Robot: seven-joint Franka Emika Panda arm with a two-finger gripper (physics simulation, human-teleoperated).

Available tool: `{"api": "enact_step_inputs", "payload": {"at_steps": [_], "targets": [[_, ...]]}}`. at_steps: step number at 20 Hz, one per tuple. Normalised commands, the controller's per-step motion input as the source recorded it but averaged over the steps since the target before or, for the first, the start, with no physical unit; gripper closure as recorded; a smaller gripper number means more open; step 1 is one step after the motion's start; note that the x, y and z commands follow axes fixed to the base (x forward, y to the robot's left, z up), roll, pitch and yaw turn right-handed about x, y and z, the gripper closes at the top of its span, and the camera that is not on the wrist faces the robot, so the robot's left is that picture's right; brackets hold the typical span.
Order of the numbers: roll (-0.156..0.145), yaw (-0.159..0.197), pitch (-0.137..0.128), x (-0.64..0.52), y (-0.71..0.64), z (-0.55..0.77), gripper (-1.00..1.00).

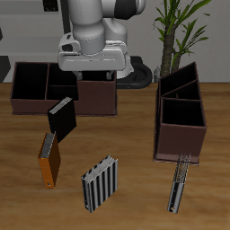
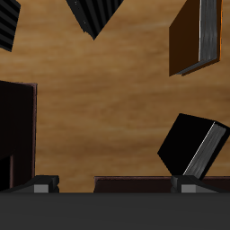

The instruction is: Place the orange book into the left desk caddy's right compartment

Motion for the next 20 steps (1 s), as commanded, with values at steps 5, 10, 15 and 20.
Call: {"api": "enact_step_inputs", "payload": {"at_steps": [5,10,15,20], "targets": [[-0.017,0.003,-0.004,0.22,-0.7,0.11,-1.0],[0.01,-0.015,0.002,0.27,-0.82,0.15,-1.0],[-0.018,0.052,0.009,0.19,-0.61,0.04,-1.0],[0.002,0.028,-0.017,0.17,-0.38,0.04,-1.0]]}}
